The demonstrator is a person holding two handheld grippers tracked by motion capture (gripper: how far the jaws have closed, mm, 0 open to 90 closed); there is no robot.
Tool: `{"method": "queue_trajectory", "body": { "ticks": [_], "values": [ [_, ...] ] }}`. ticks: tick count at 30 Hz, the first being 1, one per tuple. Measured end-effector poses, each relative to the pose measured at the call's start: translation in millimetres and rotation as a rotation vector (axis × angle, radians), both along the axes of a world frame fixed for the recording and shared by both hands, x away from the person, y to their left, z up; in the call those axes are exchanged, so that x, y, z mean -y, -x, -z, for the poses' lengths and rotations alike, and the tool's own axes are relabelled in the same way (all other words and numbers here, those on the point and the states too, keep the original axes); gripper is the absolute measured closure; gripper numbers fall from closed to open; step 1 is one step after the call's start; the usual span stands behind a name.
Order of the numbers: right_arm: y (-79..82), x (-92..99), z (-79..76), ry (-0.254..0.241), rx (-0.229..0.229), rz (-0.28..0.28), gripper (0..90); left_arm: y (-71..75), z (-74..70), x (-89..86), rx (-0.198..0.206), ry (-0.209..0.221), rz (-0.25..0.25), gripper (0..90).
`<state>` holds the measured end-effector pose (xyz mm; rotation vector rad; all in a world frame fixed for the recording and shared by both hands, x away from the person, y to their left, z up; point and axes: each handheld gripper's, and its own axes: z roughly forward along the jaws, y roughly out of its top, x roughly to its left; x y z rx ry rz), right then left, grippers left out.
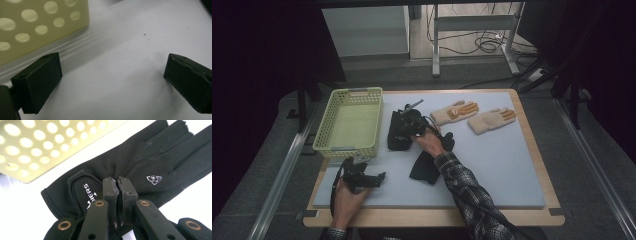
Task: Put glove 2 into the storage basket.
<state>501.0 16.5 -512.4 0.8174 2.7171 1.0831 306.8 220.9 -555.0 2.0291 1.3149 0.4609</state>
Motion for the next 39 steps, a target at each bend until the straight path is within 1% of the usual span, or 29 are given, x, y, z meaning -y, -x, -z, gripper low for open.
{"method": "queue_trajectory", "body": {
  "ticks": [2, 3, 6, 8, 9, 11, 15, 16, 17, 19, 21, 24, 28, 30, 34, 35, 36, 37, 39],
  "values": [
    [2.7, 3.9, -5.3, -0.012, 0.003, 0.000, 83.9, 0.0, 0.0, 0.0, -0.001, 0.000, -0.001, 2.0],
    [6.4, 7.6, -10.6, -0.029, 0.005, -0.002, 83.9, 0.0, 0.0, 0.0, -0.001, 0.000, -0.001, 2.0],
    [9.3, 11.3, -15.7, -0.045, 0.009, -0.002, 83.9, 0.1, 0.0, 0.1, -0.001, 0.001, -0.001, 2.0],
    [13.7, 15.8, -23.1, -0.060, 0.019, 0.000, 84.0, 0.0, 0.0, 0.0, -0.001, 0.000, 0.000, 2.0],
    [18.9, 19.9, -30.9, -0.066, 0.032, -0.001, 84.0, 0.0, 0.0, -0.1, 0.000, -0.002, 0.001, 2.0],
    [20.9, 21.7, -34.0, -0.069, 0.039, -0.003, 84.0, 0.0, 0.0, 0.0, 0.000, -0.001, 0.000, 2.0],
    [34.7, 33.3, -54.0, -0.086, 0.072, 0.002, 83.9, 0.0, 0.1, 0.0, 0.000, 0.000, 0.000, 2.0],
    [42.5, 39.5, -62.5, -0.083, 0.089, 0.003, 83.9, 0.0, 0.1, 0.1, 0.001, 0.001, 0.000, 2.0],
    [42.5, 39.5, -62.5, -0.083, 0.089, 0.003, 83.9, 0.0, 0.1, 0.1, 0.001, 0.001, 0.000, 2.0],
    [51.7, 47.6, -69.5, -0.088, 0.097, 0.010, 83.9, 0.0, 0.1, 0.1, 0.001, 0.001, 0.000, 2.0],
    [58.8, 54.4, -72.9, -0.088, 0.104, 0.021, 83.9, 0.1, 0.0, 0.1, 0.000, 0.000, -0.001, 2.0],
    [71.0, 66.6, -75.7, -0.076, 0.115, 0.040, 83.9, 0.1, 0.1, 0.1, 0.001, 0.000, 0.000, 2.0],
    [85.9, 84.8, -75.5, -0.067, 0.119, 0.068, 83.9, -0.1, -0.1, -0.1, 0.001, -0.003, 0.002, 2.0],
    [93.7, 93.8, -75.3, -0.072, 0.118, 0.080, 83.9, -0.1, 0.1, 0.1, 0.002, 0.000, 0.000, 2.0],
    [108.6, 108.0, -75.6, -0.066, 0.128, 0.104, 83.9, -0.1, 0.0, 0.1, 0.001, -0.001, 0.000, 2.0],
    [114.8, 113.3, -76.3, -0.057, 0.138, 0.115, 83.9, -0.1, 0.0, 0.1, 0.002, -0.001, -0.001, 2.0],
    [114.8, 113.3, -76.3, -0.057, 0.138, 0.115, 83.9, -0.1, -0.1, 0.1, 0.001, 0.000, -0.001, 2.0],
    [119.0, 117.0, -77.1, -0.047, 0.150, 0.122, 83.9, -0.1, -0.1, 0.2, 0.001, 0.000, -0.001, 2.0],
    [125.2, 122.6, -77.5, -0.036, 0.156, 0.137, 83.8, -0.1, -0.1, 0.2, 0.001, 0.000, -0.001, 2.0]
  ]
}}
